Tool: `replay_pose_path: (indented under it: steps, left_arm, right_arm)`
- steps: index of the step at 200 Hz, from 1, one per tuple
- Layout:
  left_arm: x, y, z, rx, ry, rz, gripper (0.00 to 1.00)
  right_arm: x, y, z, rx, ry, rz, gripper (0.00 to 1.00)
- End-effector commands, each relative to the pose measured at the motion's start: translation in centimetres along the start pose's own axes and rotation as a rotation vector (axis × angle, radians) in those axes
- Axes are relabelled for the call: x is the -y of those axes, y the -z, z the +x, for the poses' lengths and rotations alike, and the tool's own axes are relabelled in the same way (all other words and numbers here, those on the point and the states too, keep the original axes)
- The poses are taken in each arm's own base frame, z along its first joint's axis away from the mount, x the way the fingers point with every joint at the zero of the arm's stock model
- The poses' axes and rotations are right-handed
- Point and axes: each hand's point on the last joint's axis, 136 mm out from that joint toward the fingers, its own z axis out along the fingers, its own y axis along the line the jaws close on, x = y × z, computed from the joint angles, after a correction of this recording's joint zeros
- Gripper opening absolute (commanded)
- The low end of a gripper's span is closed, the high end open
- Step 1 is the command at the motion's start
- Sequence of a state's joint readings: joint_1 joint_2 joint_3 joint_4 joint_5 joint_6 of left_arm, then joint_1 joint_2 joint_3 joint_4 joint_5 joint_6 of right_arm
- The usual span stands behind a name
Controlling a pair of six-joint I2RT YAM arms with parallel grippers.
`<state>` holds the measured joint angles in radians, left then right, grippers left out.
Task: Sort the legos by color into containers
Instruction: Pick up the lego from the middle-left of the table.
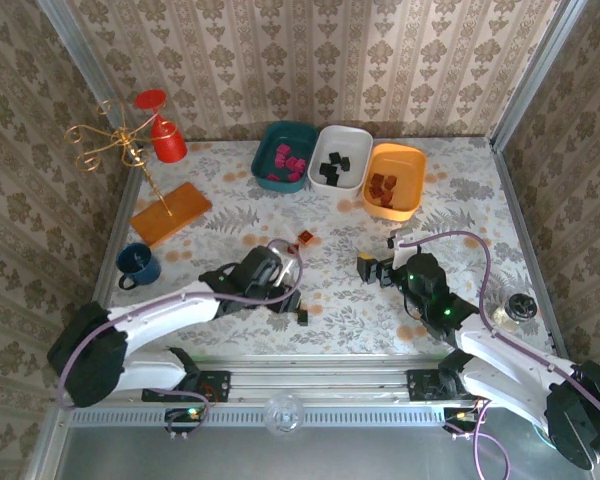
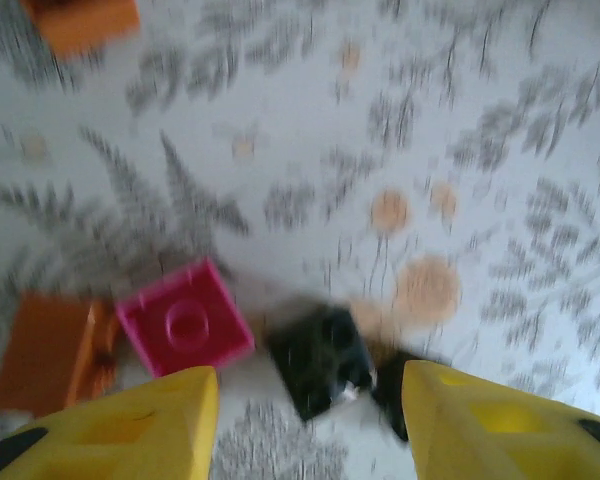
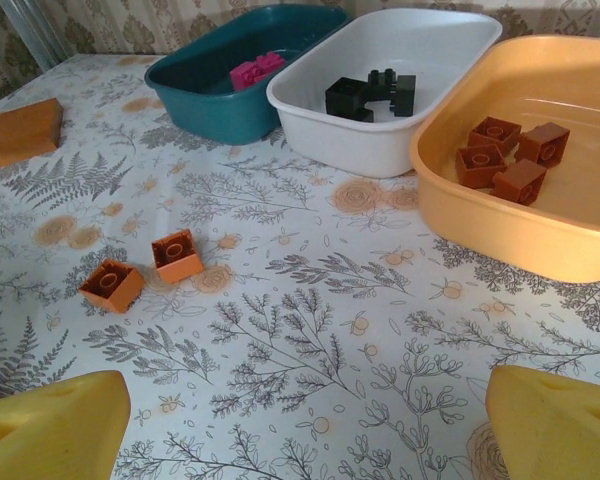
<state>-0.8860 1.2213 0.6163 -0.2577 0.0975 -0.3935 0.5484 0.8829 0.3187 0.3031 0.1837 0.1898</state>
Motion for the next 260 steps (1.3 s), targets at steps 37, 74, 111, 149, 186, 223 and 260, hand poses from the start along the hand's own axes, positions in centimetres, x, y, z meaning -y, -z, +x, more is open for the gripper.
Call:
replay_pose_path:
  steps: [37,74,111,149,186,223,260]
  left_arm:
    - [3.5,0.9,2.6,-0.001,0.100,0.135,0.57]
    - [4.2,-0.8,3.9,-0.065,0.103,0.106,0.58]
    - [5.0,-2.5,4.2,-0.101,0.086,0.093,0.57]
    - [6.0,-4.0,3.5,-0.102,0.059,0.096,0.57]
    - [5.7,-4.8,2.7,-0.094,0.023,0.028,0.54]
    - [5.6,-5.5,2.1,-0.100,-0.032,-0.048,0.44]
    - [5.9,-6.0,1.6,-0.097,-0.082,-0.086,0.33]
  right_arm:
    - [0.2,-0.6,0.1,-0.026,-0.020,0.027,0.93]
    - [0.4,-0.2,-0.1,-0.014,-0.023,0.032,0.93]
    - [0.3,-0.1,-0.2,-0.012,-0.023,0.027,0.93]
    - [0.4,0.0,-0.3,-0.011,-0.021,0.031,0.93]
    - [0.4,0.1,-0.4,-0.006,-0.021,0.032,0.93]
    - [0.4,0.1,-0.4,-0.006,-0.018,0.034,0.93]
    - [0.6,0.4,-0.6,-0.001,-0.019,0.039,0.94]
